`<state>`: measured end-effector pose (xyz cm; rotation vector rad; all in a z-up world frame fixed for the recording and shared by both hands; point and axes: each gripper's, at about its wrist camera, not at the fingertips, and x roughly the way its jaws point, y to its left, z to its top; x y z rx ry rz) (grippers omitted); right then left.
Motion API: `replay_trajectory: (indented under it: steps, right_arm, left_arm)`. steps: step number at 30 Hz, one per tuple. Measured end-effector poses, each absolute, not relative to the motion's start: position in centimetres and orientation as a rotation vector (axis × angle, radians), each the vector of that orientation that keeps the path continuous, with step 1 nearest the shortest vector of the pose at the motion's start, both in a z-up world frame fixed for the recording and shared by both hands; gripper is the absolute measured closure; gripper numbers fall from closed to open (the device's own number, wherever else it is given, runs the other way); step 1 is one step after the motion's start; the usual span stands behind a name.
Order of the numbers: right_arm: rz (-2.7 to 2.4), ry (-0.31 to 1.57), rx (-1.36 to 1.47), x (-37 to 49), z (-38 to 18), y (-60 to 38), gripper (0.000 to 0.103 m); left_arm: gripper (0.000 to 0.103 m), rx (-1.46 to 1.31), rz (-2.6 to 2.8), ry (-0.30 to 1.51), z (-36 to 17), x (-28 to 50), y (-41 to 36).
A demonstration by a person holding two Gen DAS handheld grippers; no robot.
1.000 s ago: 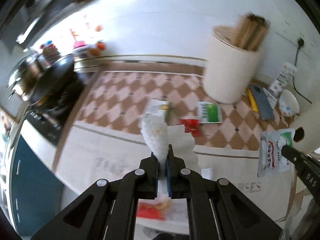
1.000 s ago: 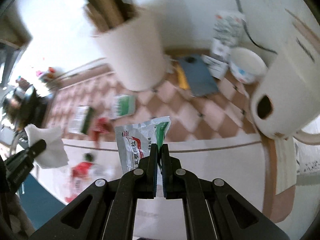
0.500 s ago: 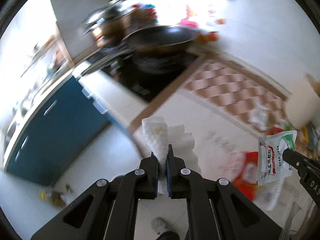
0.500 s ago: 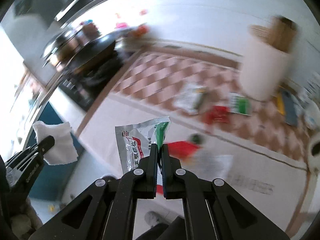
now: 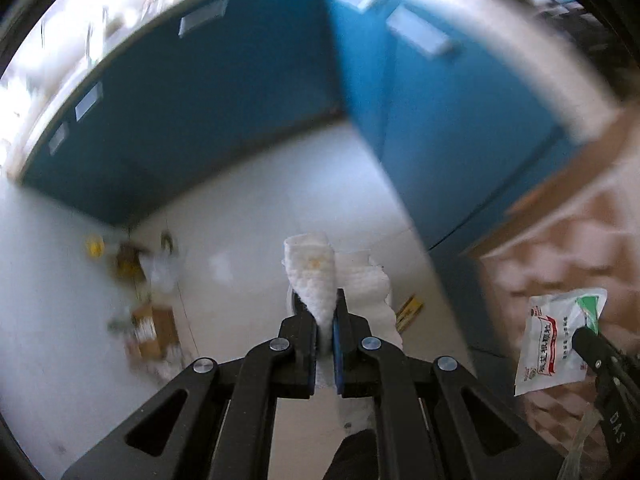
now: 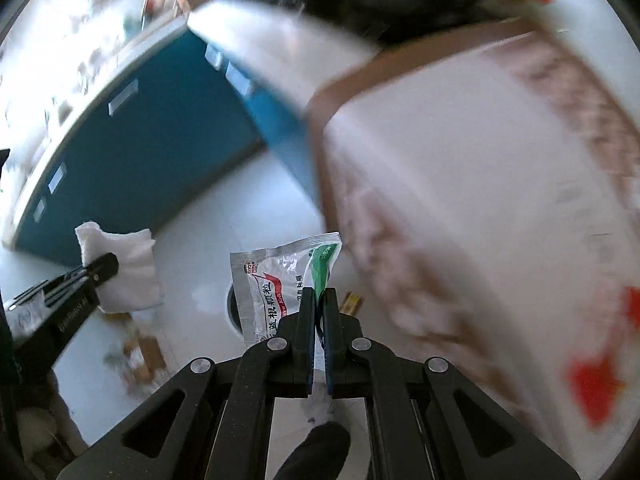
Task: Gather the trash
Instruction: 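Carry the sachet and tissue to the bin and open both tools, then move both tools back up to the counter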
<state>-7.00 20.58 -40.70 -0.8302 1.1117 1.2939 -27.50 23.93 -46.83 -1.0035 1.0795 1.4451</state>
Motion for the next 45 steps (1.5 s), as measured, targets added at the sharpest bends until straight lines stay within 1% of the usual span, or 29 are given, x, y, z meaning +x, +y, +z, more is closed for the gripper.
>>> replay_trajectory:
  steps: [2,4,7,8,10,12,13,15,17,18,19,20,21,22,23,24,26,27,28,29,30,34,39,45]
  right_arm:
    - [1.295,1.146,-0.877,-9.4,-46.0,21.9,0.100]
    - [1.292,1.178,-0.927,-11.5,-51.7,23.1,0.100]
    - [1.283,1.247,-0.990,-14.2,-62.0,24.8,0.100]
    - [1.281,1.275,-0.999,-14.7,-65.1,25.3,0.100]
    - [1.270,1.316,-1.024,-15.3,-69.9,26.2,0.100]
    - [1.260,1.377,-1.041,-16.0,-76.1,27.2,0.100]
    - [1.254,1.388,-1.051,-16.4,-78.4,27.6,0.100]
    - [1.266,1.408,-1.066,-17.0,-81.7,28.3,0.099]
    - [1.274,1.429,-1.088,-17.5,-85.1,28.9,0.099]
    - [1.281,1.448,-1.100,-17.8,-86.5,29.2,0.098]
    - [1.281,1.457,-1.105,-17.7,-87.5,29.2,0.098]
    - [1.283,1.461,-1.120,-17.6,-88.4,29.2,0.095]
    - [1.282,1.461,-1.134,-17.3,-89.0,29.5,0.089]
    - [1.277,1.456,-1.148,-17.5,-89.4,29.5,0.083]
    - [1.274,1.454,-1.155,-17.7,-89.6,29.4,0.064]
    - [1.275,1.452,-1.159,-17.8,-89.4,29.3,0.049]
    - [1.276,1.408,-1.180,-18.0,-88.3,29.0,0.039]
    - [1.281,1.368,-1.193,-18.2,-87.4,28.8,0.029]
    - [1.285,1.350,-1.201,-18.2,-86.5,28.7,0.023]
    - [1.287,1.325,-1.216,-18.4,-85.5,28.5,0.011]
    - [1.287,1.305,-1.224,-18.6,-84.7,28.4,0.004]
    - [1.309,1.228,-1.243,-19.2,-79.5,27.5,0.003]
    - [1.338,1.191,-1.222,-19.3,-71.8,25.9,0.001]
    - [1.396,1.152,-1.183,-19.2,-60.8,23.4,0.001]
  left_arm:
    - [0.099,-1.069,1.449,1.111,-52.7,-29.7,24.5]
    - [0.099,-1.156,1.424,1.104,-58.8,-31.4,25.3]
    - [0.099,-1.287,1.367,1.109,-68.4,-33.2,26.5]
    - [0.099,-1.307,1.356,1.111,-70.2,-33.5,26.9]
    - [0.099,-1.385,1.322,1.104,-75.8,-34.6,27.5]
    - [0.098,-1.440,1.288,1.101,-79.3,-35.1,27.7]
    - [0.095,-1.464,1.277,1.102,-80.8,-35.3,27.8]
    - [0.094,-1.509,1.243,1.090,-83.2,-35.7,27.7]
    - [0.092,-1.527,1.241,1.096,-84.0,-36.0,27.6]
    - [0.087,-1.527,1.246,1.094,-84.1,-36.0,27.5]
    - [0.066,-1.522,1.251,1.093,-84.0,-36.3,27.2]
    - [0.033,-1.519,1.263,1.094,-83.8,-36.4,27.1]
    - [0.018,-1.514,1.276,1.091,-83.5,-36.6,27.1]
    - [0.007,-1.501,1.287,1.090,-83.0,-36.8,26.8]
    - [0.006,-1.484,1.301,1.103,-82.5,-36.9,26.7]
    - [0.006,-1.459,1.327,1.125,-81.6,-37.1,26.4]
    - [0.006,-1.406,1.374,1.147,-79.8,-37.3,26.1]
    - [0.006,-1.375,1.402,1.158,-78.5,-37.4,25.8]
    - [0.006,-1.353,1.421,1.161,-77.5,-37.5,25.6]
    - [0.006,-1.332,1.446,1.162,-76.0,-37.8,25.2]
    - [0.006,-1.311,1.466,1.166,-74.6,-37.9,24.8]
    - [0.006,-1.256,1.514,1.160,-69.5,-38.0,23.7]
    - [0.006,-1.215,1.554,1.123,-61.9,-38.1,21.7]
    - [0.006,-1.193,1.571,1.061,-53.2,-37.5,18.8]
